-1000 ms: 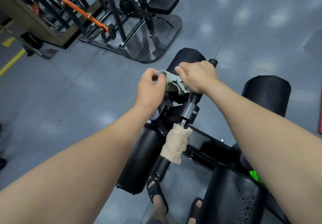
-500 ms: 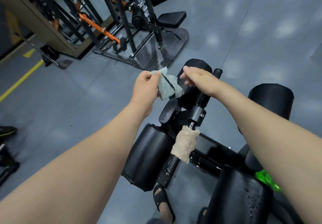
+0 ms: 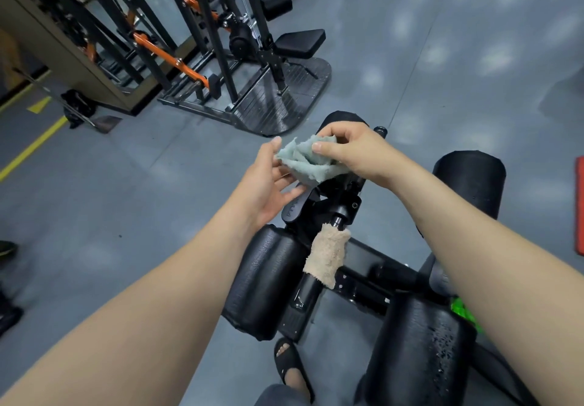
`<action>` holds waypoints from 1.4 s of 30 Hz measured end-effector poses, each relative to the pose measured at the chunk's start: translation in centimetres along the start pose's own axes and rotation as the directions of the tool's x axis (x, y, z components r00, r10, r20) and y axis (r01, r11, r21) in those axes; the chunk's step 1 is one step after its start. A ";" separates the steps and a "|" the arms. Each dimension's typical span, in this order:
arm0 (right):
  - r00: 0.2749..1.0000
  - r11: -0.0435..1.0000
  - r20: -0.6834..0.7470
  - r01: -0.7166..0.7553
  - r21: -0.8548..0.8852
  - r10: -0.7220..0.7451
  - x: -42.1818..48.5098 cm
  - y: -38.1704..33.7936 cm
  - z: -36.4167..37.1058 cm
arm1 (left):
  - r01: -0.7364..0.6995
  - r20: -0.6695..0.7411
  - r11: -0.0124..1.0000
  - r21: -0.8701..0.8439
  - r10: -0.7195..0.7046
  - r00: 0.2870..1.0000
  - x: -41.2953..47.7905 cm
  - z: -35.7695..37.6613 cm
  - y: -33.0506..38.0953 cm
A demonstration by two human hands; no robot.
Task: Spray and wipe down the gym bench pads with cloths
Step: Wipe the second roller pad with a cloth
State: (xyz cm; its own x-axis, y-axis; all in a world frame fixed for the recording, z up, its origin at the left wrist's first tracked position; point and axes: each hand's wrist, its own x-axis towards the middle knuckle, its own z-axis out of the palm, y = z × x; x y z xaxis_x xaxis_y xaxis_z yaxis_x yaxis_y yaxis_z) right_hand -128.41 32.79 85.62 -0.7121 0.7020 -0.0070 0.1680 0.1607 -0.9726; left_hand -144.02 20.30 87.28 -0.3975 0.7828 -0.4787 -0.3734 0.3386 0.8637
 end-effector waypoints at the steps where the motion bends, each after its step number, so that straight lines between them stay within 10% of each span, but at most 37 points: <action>1: 1.000 1.000 -0.004 0.020 0.024 -0.020 -0.2 -0.8 -0.5 | 0.002 0.018 0.999 0.036 -0.002 1.000 -0.1 0.0 -0.1; 7: 1.000 0.964 -0.015 -0.030 -0.263 0.027 -0.7 -2.8 -2.5 | 0.017 0.044 0.998 0.063 -0.019 0.999 -0.5 0.8 -0.2; 17: 0.991 0.863 0.069 -0.132 0.488 0.112 -2.7 -2.4 -4.4 | -0.059 0.139 0.958 0.282 0.020 0.990 0.1 3.8 -0.8; 22: 0.969 0.776 -0.015 -0.187 0.602 0.246 -3.0 -1.8 -5.0 | -0.102 0.189 0.928 0.359 0.034 0.981 0.8 3.6 -0.7; 32: 0.892 0.833 -0.277 -0.169 0.527 0.357 -4.5 1.8 -5.8 | -0.154 0.131 0.903 0.402 0.110 0.985 3.1 5.9 1.5; 38: 0.812 0.889 -0.362 -0.414 0.195 0.458 -5.8 5.2 -5.1 | -0.161 -0.029 0.559 0.813 0.315 0.949 5.9 7.7 0.5; 42: 0.796 0.835 -0.279 -0.549 0.037 0.536 -7.7 7.4 -4.9 | -0.099 -0.040 0.522 0.847 0.249 0.968 5.5 7.5 -1.8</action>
State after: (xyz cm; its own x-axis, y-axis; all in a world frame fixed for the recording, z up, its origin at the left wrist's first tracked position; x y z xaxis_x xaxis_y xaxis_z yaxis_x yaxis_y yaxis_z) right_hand -118.38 31.98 79.64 -0.2865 0.8391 -0.4624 0.5059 -0.2773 -0.8168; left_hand -139.21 27.91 84.28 -0.5114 0.8207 -0.2548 0.5547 0.5417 0.6316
